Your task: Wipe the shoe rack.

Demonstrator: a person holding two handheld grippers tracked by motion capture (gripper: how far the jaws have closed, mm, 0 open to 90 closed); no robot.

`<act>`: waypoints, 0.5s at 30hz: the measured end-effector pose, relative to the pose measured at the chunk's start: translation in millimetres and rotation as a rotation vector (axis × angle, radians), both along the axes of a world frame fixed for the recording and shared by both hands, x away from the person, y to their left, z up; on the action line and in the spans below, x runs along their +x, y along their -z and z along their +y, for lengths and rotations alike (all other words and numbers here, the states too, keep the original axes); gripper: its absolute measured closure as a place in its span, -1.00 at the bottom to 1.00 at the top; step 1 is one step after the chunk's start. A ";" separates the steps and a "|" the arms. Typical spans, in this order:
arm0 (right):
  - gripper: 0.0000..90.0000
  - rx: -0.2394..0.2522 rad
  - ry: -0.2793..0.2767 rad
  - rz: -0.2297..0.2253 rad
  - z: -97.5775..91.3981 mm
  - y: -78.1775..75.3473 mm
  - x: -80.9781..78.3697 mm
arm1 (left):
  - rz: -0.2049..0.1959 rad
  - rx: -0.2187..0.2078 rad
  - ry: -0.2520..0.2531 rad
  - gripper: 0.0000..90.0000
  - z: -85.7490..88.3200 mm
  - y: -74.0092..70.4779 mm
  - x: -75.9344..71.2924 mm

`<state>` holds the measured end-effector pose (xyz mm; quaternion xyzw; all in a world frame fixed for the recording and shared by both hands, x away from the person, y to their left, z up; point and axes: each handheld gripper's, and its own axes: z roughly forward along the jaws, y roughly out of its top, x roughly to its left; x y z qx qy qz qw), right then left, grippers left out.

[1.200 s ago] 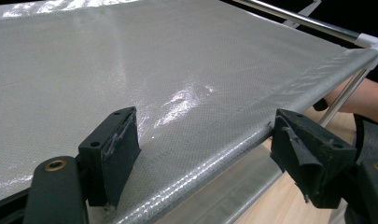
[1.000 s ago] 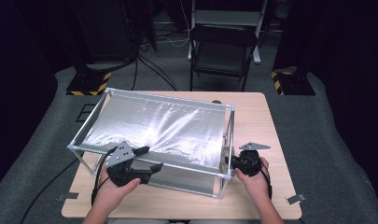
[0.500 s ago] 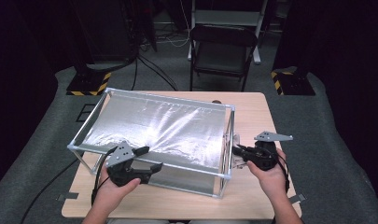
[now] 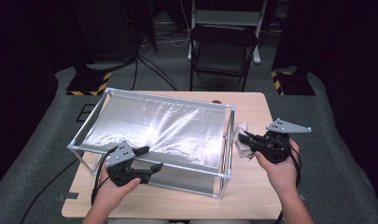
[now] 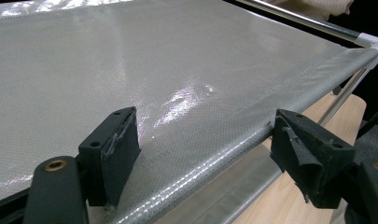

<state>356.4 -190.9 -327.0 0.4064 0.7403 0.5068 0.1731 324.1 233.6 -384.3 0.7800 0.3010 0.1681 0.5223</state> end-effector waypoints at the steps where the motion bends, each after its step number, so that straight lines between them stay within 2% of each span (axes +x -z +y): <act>1: 0.80 0.006 0.000 -0.004 1.4 -2.5 -0.2 | 0.001 0.000 -0.001 -0.48 0.0 0.1 -0.2; 3: 0.80 0.025 -0.009 -0.012 3.3 -6.8 -0.4 | 0.000 0.001 0.000 -0.48 0.2 0.1 -0.2; 5: 0.80 0.024 -0.014 -0.019 6.1 -7.8 -0.1 | 0.000 0.000 -0.001 -0.48 0.1 0.1 -0.3; 9: 0.75 -0.053 0.006 0.020 15.1 4.2 2.2 | 0.000 -0.001 0.000 -0.48 0.1 0.3 -0.5; 11: 0.67 -0.068 0.013 0.041 18.5 13.3 4.7 | 0.004 -0.001 0.001 -0.48 0.0 0.1 -0.5; 12: 0.63 -0.090 0.025 0.050 20.9 17.3 6.1 | 0.004 0.001 -0.001 -0.48 0.0 -0.2 -0.2; 13: 0.60 -0.107 0.036 0.043 23.3 21.4 8.0 | 0.009 0.005 0.003 -0.48 -0.3 -0.4 -0.3; 15: 0.59 -0.081 0.041 0.041 23.8 23.2 11.2 | 0.006 0.013 0.002 -0.48 -0.8 -1.0 -0.6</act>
